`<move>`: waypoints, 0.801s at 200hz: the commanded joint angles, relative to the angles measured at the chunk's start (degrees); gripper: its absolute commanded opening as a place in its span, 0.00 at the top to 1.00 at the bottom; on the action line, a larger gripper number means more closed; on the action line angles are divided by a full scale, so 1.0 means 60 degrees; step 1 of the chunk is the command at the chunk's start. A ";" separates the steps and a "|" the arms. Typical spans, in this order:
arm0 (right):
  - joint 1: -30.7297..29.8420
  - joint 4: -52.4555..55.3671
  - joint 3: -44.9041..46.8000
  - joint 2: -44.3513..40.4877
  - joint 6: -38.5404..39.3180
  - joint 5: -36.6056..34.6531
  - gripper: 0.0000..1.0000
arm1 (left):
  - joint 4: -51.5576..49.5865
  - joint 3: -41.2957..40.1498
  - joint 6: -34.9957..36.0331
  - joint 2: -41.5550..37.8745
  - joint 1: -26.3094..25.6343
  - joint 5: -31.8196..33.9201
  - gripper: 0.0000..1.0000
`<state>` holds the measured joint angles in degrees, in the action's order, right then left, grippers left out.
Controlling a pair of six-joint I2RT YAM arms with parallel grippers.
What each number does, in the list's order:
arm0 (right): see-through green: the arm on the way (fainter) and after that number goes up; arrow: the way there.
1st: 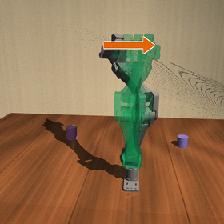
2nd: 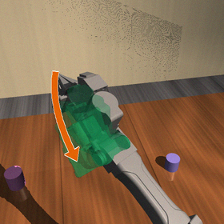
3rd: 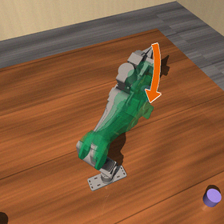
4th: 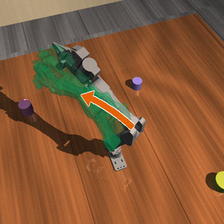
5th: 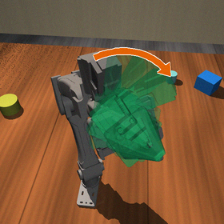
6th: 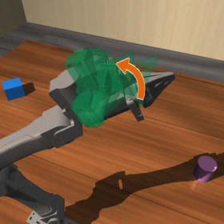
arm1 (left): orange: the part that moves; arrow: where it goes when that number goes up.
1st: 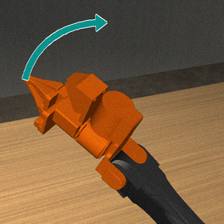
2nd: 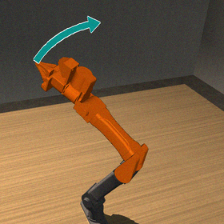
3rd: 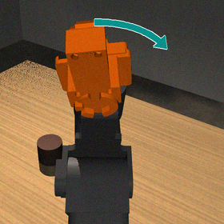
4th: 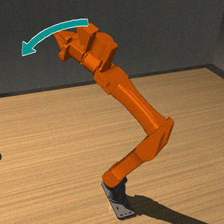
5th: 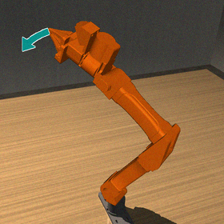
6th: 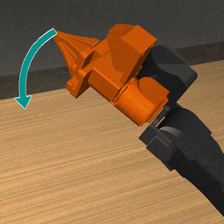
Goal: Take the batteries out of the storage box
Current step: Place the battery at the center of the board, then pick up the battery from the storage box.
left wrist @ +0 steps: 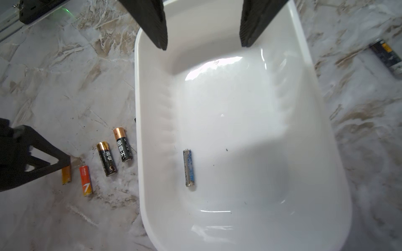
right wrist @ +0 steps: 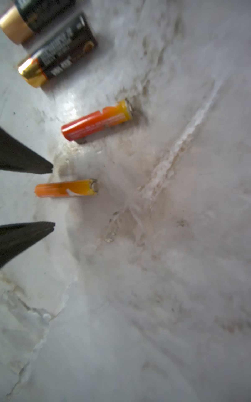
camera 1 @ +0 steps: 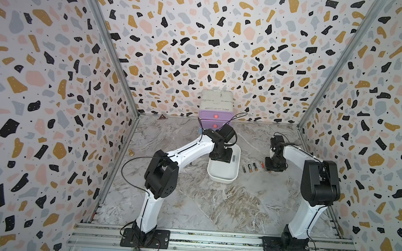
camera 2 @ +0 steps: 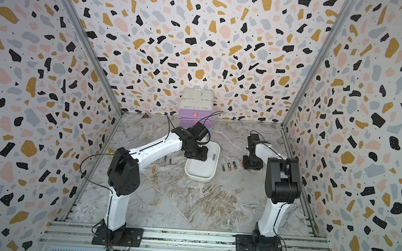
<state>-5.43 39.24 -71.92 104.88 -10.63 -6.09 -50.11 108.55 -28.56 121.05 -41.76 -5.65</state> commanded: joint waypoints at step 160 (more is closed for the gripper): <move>-0.0120 -0.1498 0.1677 -0.6711 -0.0084 0.1606 0.18 | -0.0439 0.5031 -0.0930 0.4923 -0.0072 0.0253 0.46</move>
<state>-5.91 29.54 -62.54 66.32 -11.68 2.28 -54.35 136.88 -32.12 148.18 -42.06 -2.46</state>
